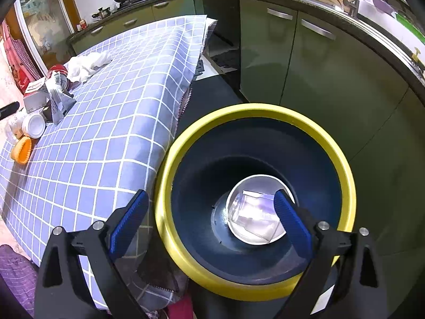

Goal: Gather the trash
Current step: 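Move the left gripper to the white supplement bottle and grasp it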

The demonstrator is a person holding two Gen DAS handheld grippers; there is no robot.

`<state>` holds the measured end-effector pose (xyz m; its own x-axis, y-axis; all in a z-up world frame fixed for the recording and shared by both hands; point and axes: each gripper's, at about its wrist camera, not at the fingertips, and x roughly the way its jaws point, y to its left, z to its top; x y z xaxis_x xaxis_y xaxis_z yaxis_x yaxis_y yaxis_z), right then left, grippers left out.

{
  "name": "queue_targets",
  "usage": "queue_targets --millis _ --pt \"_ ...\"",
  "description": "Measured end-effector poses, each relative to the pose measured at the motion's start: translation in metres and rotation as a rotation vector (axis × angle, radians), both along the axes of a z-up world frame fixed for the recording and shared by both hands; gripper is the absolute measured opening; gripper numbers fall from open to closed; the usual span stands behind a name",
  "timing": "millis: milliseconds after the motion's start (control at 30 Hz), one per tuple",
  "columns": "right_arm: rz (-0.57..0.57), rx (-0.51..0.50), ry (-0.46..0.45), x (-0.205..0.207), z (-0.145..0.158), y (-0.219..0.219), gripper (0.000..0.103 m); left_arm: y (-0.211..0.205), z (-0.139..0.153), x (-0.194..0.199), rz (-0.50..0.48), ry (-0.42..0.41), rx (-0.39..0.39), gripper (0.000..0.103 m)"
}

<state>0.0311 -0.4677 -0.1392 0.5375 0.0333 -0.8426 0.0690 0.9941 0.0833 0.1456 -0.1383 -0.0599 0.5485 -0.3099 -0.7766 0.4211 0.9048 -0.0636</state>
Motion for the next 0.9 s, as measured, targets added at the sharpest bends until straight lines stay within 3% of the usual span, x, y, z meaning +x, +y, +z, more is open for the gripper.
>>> queue_targets --millis 100,233,367,600,700,900 --pt "0.012 0.005 -0.003 0.001 0.000 0.003 0.090 -0.008 -0.004 -0.010 -0.036 0.005 0.055 0.089" --pt "0.021 0.008 -0.008 0.001 0.000 0.005 0.090 -0.007 -0.016 -0.009 0.000 0.043 0.099 0.089" --pt "0.026 0.016 -0.014 0.001 0.001 0.007 0.090 -0.003 -0.030 -0.004 0.046 0.077 0.086 0.089" --pt "0.027 0.021 -0.013 0.001 -0.001 0.005 0.090 0.002 -0.041 -0.002 0.091 0.057 0.094 0.093" --pt "0.028 0.029 -0.012 0.002 -0.003 0.005 0.090 -0.002 -0.037 -0.008 0.044 0.060 0.041 0.094" --pt "0.033 0.037 -0.009 0.002 -0.007 0.004 0.090 -0.003 -0.036 -0.006 0.028 0.045 0.045 0.094"
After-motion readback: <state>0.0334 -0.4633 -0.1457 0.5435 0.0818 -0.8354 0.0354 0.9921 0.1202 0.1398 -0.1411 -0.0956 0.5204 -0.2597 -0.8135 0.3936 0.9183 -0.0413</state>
